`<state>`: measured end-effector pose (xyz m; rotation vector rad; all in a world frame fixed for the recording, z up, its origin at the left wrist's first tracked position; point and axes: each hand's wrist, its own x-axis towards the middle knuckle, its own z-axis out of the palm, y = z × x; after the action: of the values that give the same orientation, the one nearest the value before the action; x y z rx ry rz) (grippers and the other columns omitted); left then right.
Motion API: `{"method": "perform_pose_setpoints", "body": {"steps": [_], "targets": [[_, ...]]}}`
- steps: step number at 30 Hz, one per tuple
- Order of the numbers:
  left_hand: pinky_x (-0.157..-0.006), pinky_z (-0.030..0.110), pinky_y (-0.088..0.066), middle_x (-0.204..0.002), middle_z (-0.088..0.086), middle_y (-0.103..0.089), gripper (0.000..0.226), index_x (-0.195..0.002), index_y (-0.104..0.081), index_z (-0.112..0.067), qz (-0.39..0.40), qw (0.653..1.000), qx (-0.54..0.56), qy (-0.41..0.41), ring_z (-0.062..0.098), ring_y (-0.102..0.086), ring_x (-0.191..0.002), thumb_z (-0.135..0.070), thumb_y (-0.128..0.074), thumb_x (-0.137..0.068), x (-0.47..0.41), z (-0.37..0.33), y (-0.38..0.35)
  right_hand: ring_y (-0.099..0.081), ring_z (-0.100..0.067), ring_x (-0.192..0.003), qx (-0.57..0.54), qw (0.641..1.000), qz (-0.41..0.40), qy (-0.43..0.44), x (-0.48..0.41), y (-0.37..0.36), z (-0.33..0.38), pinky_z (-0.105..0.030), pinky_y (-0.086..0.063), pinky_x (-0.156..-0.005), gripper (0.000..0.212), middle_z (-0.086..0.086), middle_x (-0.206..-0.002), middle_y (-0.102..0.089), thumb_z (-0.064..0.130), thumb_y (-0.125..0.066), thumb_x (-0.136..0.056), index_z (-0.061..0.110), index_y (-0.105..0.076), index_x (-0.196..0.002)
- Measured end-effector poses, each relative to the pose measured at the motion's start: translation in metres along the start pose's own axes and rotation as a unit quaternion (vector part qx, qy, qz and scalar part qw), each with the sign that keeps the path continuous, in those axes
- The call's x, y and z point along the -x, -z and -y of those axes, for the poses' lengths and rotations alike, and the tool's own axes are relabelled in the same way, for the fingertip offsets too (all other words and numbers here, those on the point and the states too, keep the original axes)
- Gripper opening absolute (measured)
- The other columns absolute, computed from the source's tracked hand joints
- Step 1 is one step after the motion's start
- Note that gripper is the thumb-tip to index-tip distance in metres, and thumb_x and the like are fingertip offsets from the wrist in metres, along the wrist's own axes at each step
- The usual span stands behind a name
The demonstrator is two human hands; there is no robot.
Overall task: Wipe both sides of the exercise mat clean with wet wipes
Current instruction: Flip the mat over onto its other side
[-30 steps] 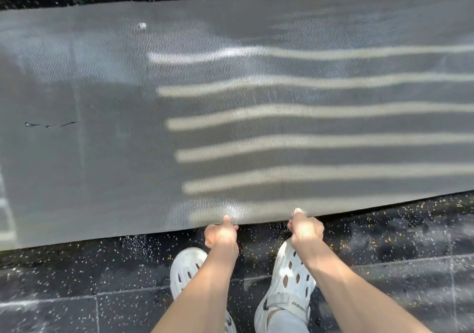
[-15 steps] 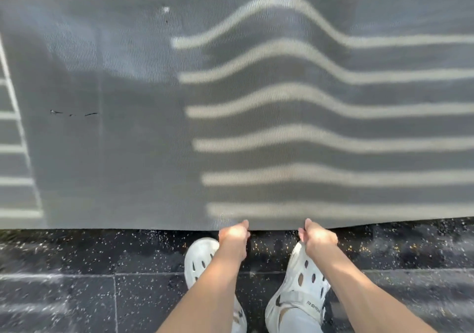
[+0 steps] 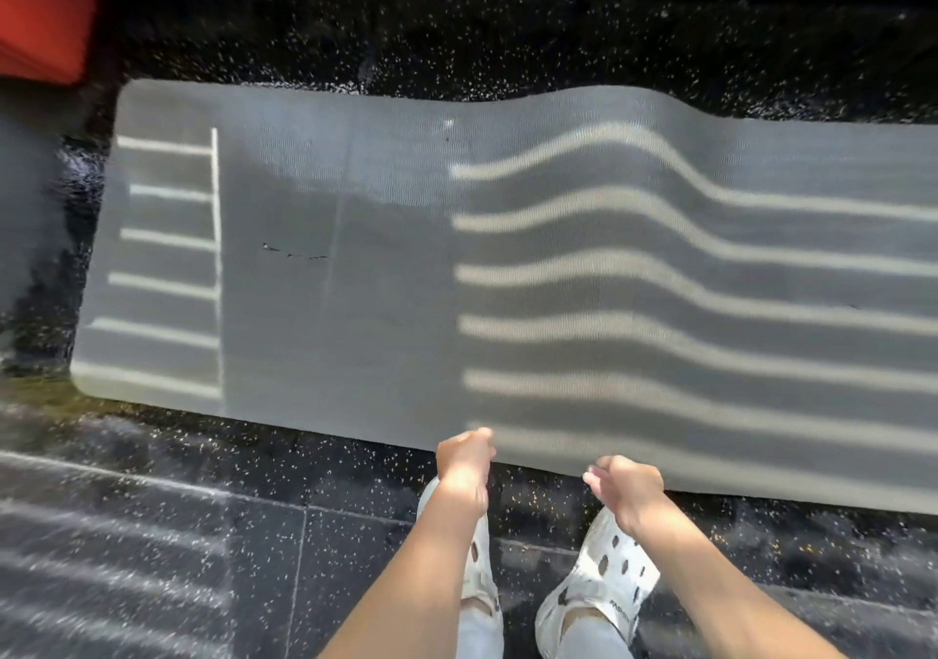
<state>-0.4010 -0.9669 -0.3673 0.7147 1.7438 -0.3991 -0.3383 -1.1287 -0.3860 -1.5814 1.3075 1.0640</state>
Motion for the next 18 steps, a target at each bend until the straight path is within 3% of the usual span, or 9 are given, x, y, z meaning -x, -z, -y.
{"method": "perform_pose_setpoints", "body": {"steps": [2,4,6,8,10,12,14,16,18], "targets": [[-0.07,0.027,-0.04,-0.063,0.0,-0.06,0.026,-0.068,-0.054,-0.012,-0.001,1.0,0.029,-0.003,0.017,-0.047,-0.066,-0.004,-0.055,-0.093,0.023,-0.01,0.011,-0.061,-0.038,-0.109,0.018,0.999,0.039,0.023,0.026,-0.008,0.007,-0.035,-0.052,-0.077,0.013,-0.026,-0.114,-0.059,-0.009,-0.05,-0.09,0.002,-0.053,-0.085],[-0.074,0.026,-0.043,-0.058,-0.002,-0.062,0.025,-0.071,-0.056,-0.013,0.007,0.998,0.062,-0.008,0.015,-0.051,-0.065,-0.004,-0.054,-0.095,0.044,-0.016,0.018,-0.066,-0.03,-0.084,0.067,0.993,0.068,0.065,0.056,-0.016,0.013,-0.031,-0.053,-0.069,0.009,-0.019,-0.094,-0.061,-0.007,-0.053,-0.089,0.0,-0.059,-0.09],[-0.093,0.029,-0.042,-0.077,0.003,-0.063,0.021,-0.079,-0.057,-0.012,0.04,0.995,0.085,-0.022,0.018,-0.058,-0.077,-0.004,-0.051,-0.098,0.071,-0.021,0.026,-0.062,-0.023,-0.068,0.116,0.983,0.091,0.106,0.093,-0.026,0.017,-0.029,-0.051,-0.065,0.01,-0.013,-0.079,-0.064,-0.004,-0.054,-0.09,-0.002,-0.064,-0.093],[-0.097,0.031,-0.041,-0.092,0.01,-0.062,0.009,-0.096,-0.058,-0.005,0.072,0.989,0.124,-0.046,0.025,-0.059,-0.095,-0.003,-0.05,-0.1,0.1,-0.026,0.033,-0.06,-0.021,-0.061,0.123,0.977,0.118,0.129,0.135,-0.031,0.022,-0.024,-0.048,-0.057,0.013,-0.013,-0.071,-0.063,-0.005,-0.051,-0.091,0.0,-0.063,-0.087],[-0.085,0.03,-0.048,-0.092,0.013,-0.063,0.006,-0.098,-0.058,0.001,0.082,0.982,0.158,-0.058,0.027,-0.062,-0.091,-0.001,-0.053,-0.098,0.125,-0.029,0.037,-0.058,-0.02,-0.057,0.119,0.967,0.162,0.155,0.171,-0.032,0.026,-0.021,-0.048,-0.051,0.014,-0.014,-0.067,-0.063,-0.009,-0.049,-0.09,-0.002,-0.061,-0.088],[-0.069,0.027,-0.049,-0.083,0.012,-0.063,0.008,-0.085,-0.059,0.0,0.083,0.98,0.168,-0.06,0.023,-0.061,-0.076,-0.001,-0.06,-0.093,0.153,-0.032,0.036,-0.061,-0.022,-0.058,0.116,0.963,0.168,0.176,0.203,-0.025,0.034,-0.028,-0.052,-0.059,0.016,-0.014,-0.066,-0.064,-0.01,-0.049,-0.087,-0.003,-0.062,-0.084],[-0.063,0.025,-0.049,-0.079,0.012,-0.061,0.009,-0.08,-0.059,0.0,0.085,0.978,0.176,-0.069,0.022,-0.057,-0.07,0.0,-0.067,-0.084,0.179,-0.03,0.036,-0.062,-0.026,-0.063,0.118,0.963,0.159,0.18,0.229,-0.014,0.043,-0.036,-0.056,-0.069,0.015,-0.015,-0.067,-0.063,-0.008,-0.053,-0.082,0.001,-0.062,-0.073],[-0.066,0.025,-0.054,-0.082,0.018,-0.062,0.004,-0.092,-0.06,0.008,0.1,0.972,0.197,-0.077,0.026,-0.059,-0.073,0.005,-0.059,-0.091,0.212,-0.027,0.039,-0.055,-0.024,-0.056,0.101,0.966,0.16,0.175,0.252,0.0,0.053,-0.031,-0.054,-0.057,0.014,-0.016,-0.064,-0.056,-0.007,-0.054,-0.075,0.002,-0.055,-0.066],[-0.069,0.025,-0.055,-0.087,0.02,-0.063,0.009,-0.1,-0.058,0.013,0.096,0.971,0.204,-0.074,0.025,-0.062,-0.08,0.007,-0.053,-0.095,0.237,-0.022,0.045,-0.053,-0.022,-0.049,0.074,0.971,0.152,0.17,0.269,0.014,0.056,-0.024,-0.051,-0.045,0.022,-0.016,-0.065,-0.055,-0.014,-0.047,-0.083,-0.001,-0.055,-0.067]]}}
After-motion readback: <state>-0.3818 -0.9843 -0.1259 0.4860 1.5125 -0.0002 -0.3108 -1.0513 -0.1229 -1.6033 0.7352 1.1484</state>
